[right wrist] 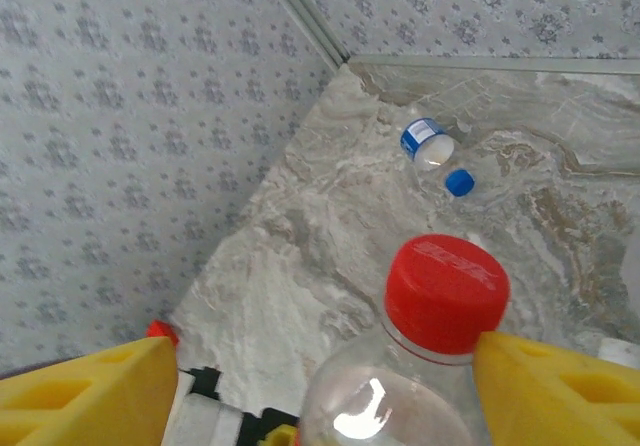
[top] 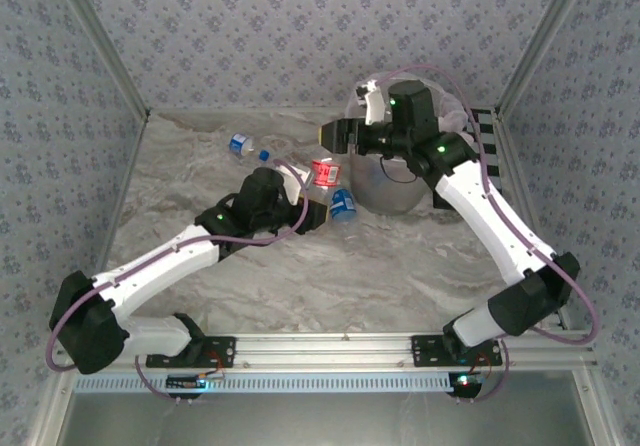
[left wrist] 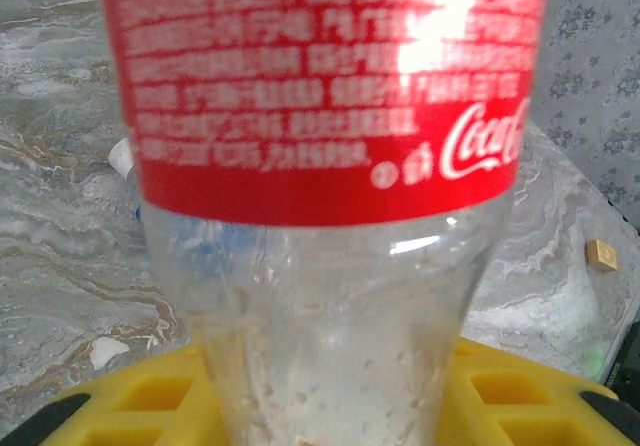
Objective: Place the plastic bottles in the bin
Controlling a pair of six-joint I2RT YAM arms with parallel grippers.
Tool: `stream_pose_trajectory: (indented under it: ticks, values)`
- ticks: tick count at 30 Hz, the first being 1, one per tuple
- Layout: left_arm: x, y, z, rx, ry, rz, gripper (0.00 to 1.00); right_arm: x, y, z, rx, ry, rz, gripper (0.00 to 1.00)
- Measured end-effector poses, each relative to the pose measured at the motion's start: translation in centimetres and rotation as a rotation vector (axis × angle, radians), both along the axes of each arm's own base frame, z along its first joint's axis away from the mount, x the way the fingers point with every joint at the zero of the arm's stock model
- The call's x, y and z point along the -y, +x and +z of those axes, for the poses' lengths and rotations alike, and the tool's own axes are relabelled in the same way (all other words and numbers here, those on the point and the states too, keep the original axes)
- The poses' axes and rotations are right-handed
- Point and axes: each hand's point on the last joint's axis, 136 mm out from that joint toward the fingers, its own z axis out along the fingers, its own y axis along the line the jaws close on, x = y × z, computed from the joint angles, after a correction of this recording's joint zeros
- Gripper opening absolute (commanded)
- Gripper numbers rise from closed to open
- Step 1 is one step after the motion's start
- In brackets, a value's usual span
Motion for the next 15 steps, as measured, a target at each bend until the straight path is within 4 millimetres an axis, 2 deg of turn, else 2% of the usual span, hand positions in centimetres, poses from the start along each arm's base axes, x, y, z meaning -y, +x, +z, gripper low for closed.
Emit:
stream_pose_trajectory:
  ticks: [5, 7, 9, 12, 15]
  values:
    - [-0.3, -0.2, -0.7, -0.019, 0.03, 0.004, 0.42, 0.2, 0.9, -1.8, -0.029, -0.06, -0.015, 0.4]
    - [-0.4, -0.2, -0.8, -0.02, 0.033, 0.005, 0.42, 0.3, 1.1, -2.0, -0.033, -0.074, -0.022, 0.37]
    - [-0.4, -0.2, -0.8, -0.017, 0.038, 0.002, 0.42, 0.5, 1.1, -2.1, -0.038, -0.079, -0.028, 0.4]
    - [-0.4, -0.2, -0.9, -0.009, 0.045, -0.004, 0.42, 0.6, 1.0, -2.1, -0.038, -0.087, -0.026, 0.61]
    - [-0.1, -0.5, -0.8, 0.005, 0.053, -0.024, 0.42, 0.7, 1.0, -2.2, -0.037, -0.095, -0.024, 0.65]
